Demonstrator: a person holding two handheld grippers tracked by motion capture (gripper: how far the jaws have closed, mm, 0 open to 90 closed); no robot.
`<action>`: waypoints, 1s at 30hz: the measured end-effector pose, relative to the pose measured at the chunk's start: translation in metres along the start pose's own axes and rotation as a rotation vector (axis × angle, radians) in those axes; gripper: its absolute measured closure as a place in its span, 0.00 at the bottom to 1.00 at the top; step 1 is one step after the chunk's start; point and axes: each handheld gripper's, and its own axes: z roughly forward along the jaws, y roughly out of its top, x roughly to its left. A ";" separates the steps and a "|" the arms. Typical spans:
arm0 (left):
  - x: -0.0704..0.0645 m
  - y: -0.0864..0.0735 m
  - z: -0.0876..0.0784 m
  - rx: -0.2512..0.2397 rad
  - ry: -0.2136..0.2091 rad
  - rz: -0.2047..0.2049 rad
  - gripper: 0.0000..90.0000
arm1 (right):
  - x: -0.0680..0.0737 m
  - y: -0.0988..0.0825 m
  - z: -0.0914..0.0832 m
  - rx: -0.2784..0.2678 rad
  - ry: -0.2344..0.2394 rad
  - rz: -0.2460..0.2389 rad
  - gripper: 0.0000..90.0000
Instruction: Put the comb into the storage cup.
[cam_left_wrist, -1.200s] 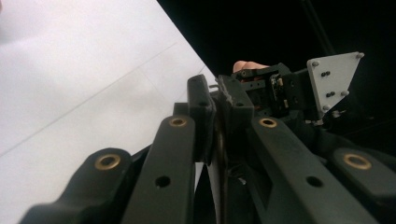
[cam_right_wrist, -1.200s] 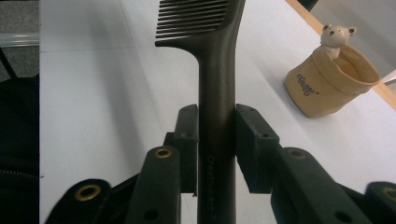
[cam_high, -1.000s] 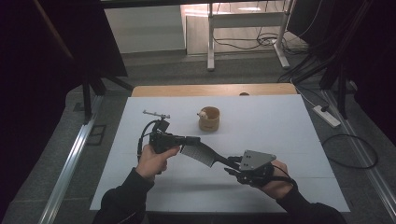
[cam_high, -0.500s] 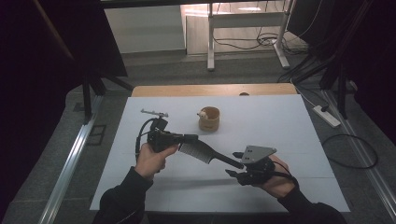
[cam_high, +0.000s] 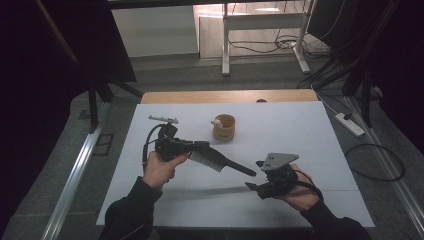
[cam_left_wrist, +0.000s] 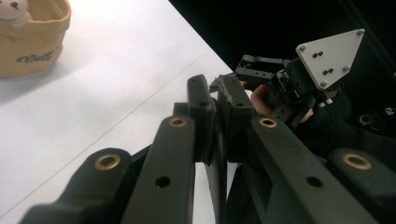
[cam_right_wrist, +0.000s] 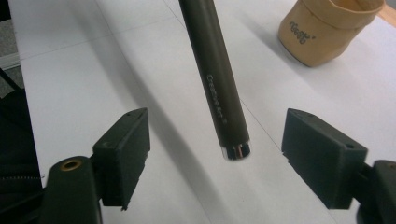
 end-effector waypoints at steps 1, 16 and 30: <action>0.000 0.000 -0.001 -0.001 0.003 0.002 0.93 | -0.001 0.000 0.000 0.001 -0.001 0.003 0.25; 0.004 0.008 -0.009 -0.023 0.024 0.024 0.93 | -0.010 -0.008 -0.005 0.023 -0.011 0.074 0.14; 0.009 0.023 -0.018 -0.028 0.070 0.024 0.93 | -0.015 -0.015 -0.007 0.042 -0.001 0.105 0.01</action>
